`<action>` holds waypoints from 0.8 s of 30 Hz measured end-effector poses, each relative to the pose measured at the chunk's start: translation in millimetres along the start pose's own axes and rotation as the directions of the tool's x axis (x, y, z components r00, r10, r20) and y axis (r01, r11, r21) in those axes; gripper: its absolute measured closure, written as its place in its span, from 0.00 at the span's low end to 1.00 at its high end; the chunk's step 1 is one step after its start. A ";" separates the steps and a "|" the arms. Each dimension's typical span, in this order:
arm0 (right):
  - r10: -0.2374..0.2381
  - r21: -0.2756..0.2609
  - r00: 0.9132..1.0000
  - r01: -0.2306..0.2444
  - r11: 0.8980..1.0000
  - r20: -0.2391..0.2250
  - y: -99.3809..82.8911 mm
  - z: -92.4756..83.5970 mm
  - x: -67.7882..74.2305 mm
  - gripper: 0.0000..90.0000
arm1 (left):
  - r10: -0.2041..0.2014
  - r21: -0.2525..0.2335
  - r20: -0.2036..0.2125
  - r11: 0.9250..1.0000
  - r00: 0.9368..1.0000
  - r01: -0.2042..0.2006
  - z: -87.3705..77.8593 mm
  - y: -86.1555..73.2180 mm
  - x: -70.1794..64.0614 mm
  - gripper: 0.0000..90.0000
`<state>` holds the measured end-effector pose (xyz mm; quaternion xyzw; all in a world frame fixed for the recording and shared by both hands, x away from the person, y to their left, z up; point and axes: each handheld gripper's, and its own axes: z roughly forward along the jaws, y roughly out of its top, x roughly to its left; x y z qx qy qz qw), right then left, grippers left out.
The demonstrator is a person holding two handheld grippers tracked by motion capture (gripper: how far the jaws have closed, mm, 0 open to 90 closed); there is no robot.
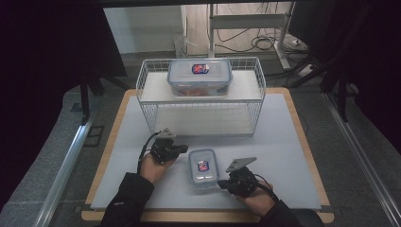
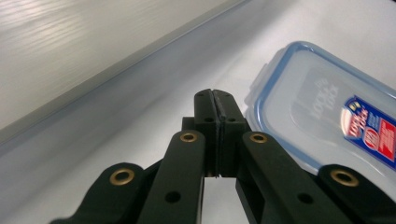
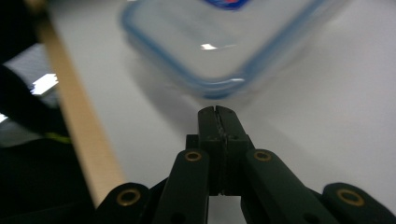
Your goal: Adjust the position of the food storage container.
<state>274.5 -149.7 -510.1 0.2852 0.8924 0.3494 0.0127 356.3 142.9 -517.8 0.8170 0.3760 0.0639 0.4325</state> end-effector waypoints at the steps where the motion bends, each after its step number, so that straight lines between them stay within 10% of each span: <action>1: 0.010 0.002 1.000 -0.010 1.000 -0.026 -0.5 1.2 2.2 1.00 | -0.005 0.004 0.008 1.000 1.000 0.005 2.2 0.2 -0.1 1.00; 9: -0.012 -0.008 1.000 0.012 1.000 -0.028 2.3 8.0 6.8 1.00 | 0.017 0.013 0.048 1.000 0.999 -0.018 4.1 1.4 -2.6 1.00; 18: 0.034 -0.021 0.995 -0.032 0.999 0.091 0.6 -0.5 -12.3 1.00 | -0.006 0.039 0.026 0.999 1.000 0.005 3.0 -2.7 -8.4 1.00; 24: 0.100 -0.044 0.978 -0.093 0.995 0.183 0.5 -6.9 -39.6 1.00 | -0.005 0.077 0.094 0.997 0.996 -0.003 -3.6 -8.2 -15.1 1.00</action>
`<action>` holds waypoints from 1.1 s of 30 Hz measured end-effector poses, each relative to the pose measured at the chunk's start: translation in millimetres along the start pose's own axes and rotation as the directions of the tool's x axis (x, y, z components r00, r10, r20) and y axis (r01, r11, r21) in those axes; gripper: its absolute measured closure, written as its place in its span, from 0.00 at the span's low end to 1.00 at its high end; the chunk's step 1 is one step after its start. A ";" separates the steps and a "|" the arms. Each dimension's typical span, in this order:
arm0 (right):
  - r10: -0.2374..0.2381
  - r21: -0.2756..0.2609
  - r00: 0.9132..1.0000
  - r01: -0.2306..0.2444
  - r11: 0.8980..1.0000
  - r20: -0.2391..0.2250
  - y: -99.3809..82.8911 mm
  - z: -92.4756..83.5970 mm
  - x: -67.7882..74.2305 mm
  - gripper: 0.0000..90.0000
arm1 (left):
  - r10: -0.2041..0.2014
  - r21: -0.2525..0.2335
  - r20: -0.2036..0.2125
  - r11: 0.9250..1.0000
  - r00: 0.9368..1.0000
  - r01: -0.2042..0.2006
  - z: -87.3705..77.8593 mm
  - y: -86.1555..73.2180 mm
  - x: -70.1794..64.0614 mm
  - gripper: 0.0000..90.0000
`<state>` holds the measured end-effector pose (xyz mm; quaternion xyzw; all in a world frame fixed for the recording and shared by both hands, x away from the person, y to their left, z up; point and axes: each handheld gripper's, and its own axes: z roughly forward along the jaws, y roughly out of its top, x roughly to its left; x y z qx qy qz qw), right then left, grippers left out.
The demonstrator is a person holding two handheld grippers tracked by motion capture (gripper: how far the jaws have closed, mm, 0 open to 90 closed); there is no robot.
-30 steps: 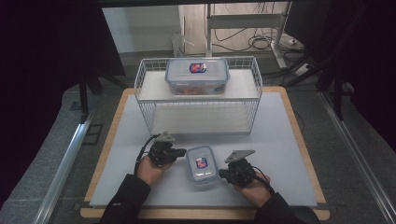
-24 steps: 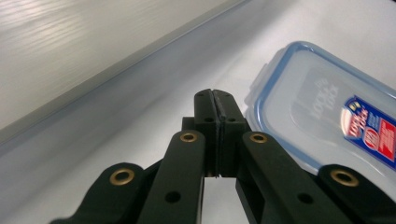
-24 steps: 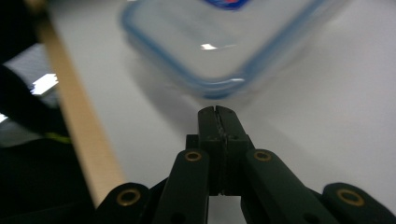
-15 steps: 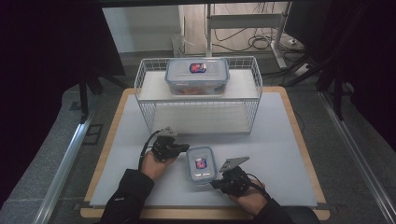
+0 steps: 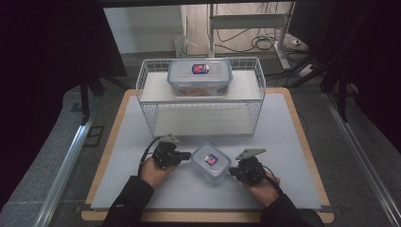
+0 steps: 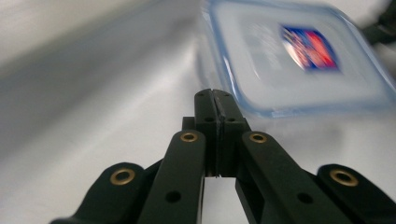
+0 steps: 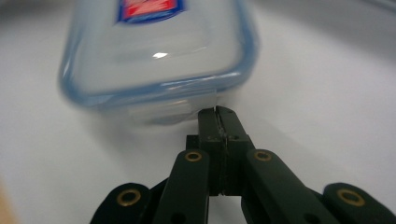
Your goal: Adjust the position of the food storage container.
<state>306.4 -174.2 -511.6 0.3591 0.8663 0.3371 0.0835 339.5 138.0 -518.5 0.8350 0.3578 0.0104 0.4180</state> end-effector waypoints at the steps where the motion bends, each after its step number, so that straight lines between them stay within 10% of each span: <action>1: 0.016 -0.006 1.000 -0.015 1.000 0.007 1.0 0.4 -6.0 1.00 | 0.019 0.014 0.017 1.000 1.000 -0.019 -1.6 -0.6 0.6 1.00; 6: 0.060 -0.032 0.998 -0.059 0.998 0.003 5.1 -2.8 -17.8 0.99 | -0.033 -0.030 -0.018 0.999 0.999 0.032 3.0 5.0 10.9 1.00; 23: 0.034 -0.013 0.999 -0.034 0.999 0.021 26.6 22.5 -22.8 0.99 | -0.066 -0.010 0.025 0.998 0.997 0.067 -17.7 -20.9 -25.2 1.00; 29: 0.008 -0.048 0.999 -0.006 0.999 0.035 24.6 6.1 -25.1 0.95 | 0.001 -0.019 -0.096 1.000 0.995 -0.003 -30.0 -25.9 -30.7 0.90; 33: -0.028 -0.053 0.999 0.030 0.998 0.034 18.2 -7.1 -22.7 0.91 | 0.051 -0.011 -0.175 0.998 0.983 -0.054 -35.8 -32.3 -32.9 0.74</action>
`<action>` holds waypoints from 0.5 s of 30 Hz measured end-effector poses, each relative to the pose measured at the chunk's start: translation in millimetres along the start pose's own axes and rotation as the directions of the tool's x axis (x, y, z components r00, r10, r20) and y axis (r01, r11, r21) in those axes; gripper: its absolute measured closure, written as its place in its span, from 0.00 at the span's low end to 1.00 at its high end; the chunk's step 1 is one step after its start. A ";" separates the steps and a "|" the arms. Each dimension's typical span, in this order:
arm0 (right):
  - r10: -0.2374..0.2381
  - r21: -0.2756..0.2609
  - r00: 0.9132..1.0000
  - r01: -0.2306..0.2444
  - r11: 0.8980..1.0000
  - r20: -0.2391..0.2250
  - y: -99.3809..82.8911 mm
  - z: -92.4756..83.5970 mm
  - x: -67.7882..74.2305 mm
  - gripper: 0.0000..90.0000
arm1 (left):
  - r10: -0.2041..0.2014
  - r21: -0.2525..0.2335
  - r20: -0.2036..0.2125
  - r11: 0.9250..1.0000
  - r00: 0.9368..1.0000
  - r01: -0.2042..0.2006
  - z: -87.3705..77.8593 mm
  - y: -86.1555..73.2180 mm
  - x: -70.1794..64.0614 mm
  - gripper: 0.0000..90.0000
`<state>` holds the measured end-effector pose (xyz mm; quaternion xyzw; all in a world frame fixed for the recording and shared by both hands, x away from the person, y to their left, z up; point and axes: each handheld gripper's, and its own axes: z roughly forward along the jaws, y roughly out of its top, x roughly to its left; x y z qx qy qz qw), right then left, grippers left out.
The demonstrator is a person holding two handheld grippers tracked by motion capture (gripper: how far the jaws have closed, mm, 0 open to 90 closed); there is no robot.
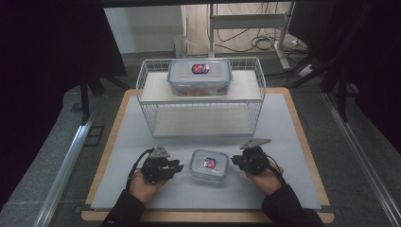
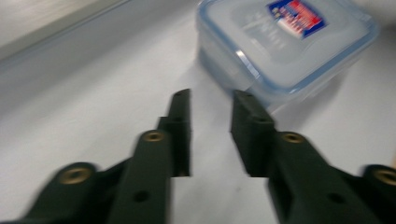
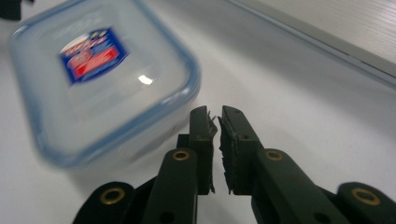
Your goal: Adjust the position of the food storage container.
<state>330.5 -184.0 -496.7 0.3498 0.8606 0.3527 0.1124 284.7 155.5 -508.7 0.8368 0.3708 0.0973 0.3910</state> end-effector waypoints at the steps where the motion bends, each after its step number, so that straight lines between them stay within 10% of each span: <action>1: -0.013 0.002 1.000 0.014 1.000 -0.007 -2.4 -3.5 1.5 0.90 | 0.008 -0.003 -0.022 1.000 1.000 -0.008 -1.5 -2.3 -1.0 0.68; 7: -0.041 0.011 0.998 0.041 0.999 -0.041 -8.9 -12.9 8.6 0.72 | 0.020 -0.035 -0.063 0.999 0.998 -0.023 -6.0 -14.1 -4.5 0.36; 15: -0.047 -0.010 0.998 0.046 0.999 -0.048 -19.1 -14.5 7.7 0.35 | -0.004 -0.074 -0.053 0.997 0.999 0.000 -13.8 -24.1 -5.2 0.20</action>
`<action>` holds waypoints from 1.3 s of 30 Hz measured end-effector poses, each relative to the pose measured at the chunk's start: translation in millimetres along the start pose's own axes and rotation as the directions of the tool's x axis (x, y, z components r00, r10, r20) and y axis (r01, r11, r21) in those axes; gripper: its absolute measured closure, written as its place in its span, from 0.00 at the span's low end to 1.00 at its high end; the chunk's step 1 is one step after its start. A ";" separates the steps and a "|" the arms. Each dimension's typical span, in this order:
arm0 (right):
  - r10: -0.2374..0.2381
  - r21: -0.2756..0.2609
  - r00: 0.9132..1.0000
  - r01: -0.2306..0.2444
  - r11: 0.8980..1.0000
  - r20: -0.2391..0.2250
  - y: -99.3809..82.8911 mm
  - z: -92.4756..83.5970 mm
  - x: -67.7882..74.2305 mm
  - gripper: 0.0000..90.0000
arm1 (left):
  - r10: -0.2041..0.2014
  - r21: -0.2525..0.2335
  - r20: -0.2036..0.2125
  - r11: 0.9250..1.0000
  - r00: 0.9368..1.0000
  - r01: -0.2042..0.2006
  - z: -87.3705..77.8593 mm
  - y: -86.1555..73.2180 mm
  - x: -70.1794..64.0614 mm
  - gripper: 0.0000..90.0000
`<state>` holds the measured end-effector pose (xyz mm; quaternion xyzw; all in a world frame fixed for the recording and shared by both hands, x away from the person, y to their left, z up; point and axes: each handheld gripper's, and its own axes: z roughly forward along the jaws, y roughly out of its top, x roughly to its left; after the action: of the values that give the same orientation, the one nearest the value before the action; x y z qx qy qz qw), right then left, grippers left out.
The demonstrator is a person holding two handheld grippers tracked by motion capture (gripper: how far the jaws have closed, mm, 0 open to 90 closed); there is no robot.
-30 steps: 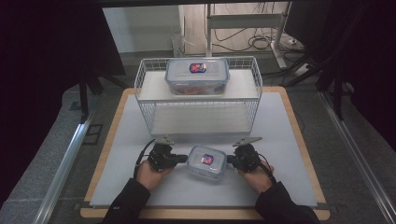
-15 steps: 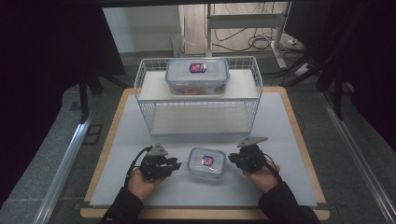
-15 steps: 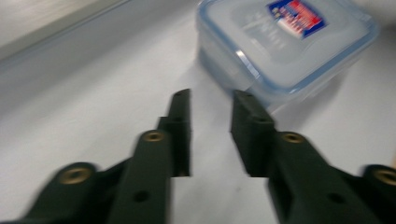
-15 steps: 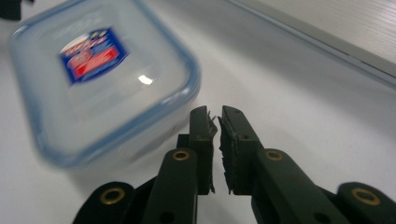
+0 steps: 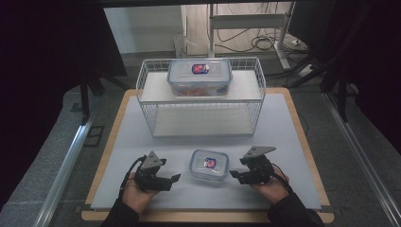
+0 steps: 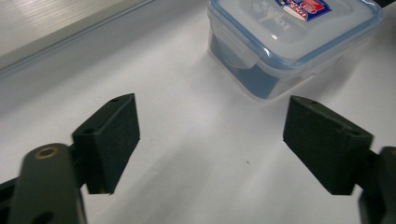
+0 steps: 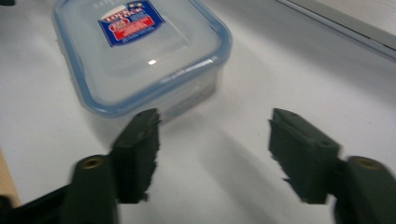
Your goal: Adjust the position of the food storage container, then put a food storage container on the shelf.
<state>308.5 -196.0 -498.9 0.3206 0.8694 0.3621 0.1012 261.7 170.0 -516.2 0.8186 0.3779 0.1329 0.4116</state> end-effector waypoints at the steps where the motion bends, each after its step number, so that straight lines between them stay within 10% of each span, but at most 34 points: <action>1: 0.006 -0.002 1.000 -0.006 1.000 0.002 -1.9 -0.5 -1.1 0.32 | -0.001 0.000 0.000 1.000 1.000 0.001 -0.3 -0.3 0.1 0.19; 15: 0.061 -0.016 0.998 -0.061 0.998 -0.010 -1.1 -3.5 -1.1 0.10 | -0.033 0.016 0.030 0.999 0.999 0.032 4.8 9.6 6.3 0.13; 22: 0.065 0.015 0.998 -0.065 0.998 -0.008 5.8 -4.6 6.6 0.21 | -0.083 0.025 0.096 0.996 0.992 0.081 15.3 28.6 11.4 0.15; 34: 0.139 0.009 0.985 -0.139 0.990 -0.104 19.7 11.2 8.8 0.27 | -0.145 0.118 0.246 0.986 0.958 0.119 58.2 49.3 14.2 0.19; 39: 0.232 0.057 0.954 -0.225 0.973 -0.192 20.9 24.1 1.9 0.23 | -0.173 0.141 0.341 0.981 0.924 0.132 71.3 51.3 12.1 0.19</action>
<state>327.0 -170.1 -501.5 0.3831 0.8385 0.3861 -0.0334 333.7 118.7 -522.2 0.8195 0.3679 -0.0702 0.4338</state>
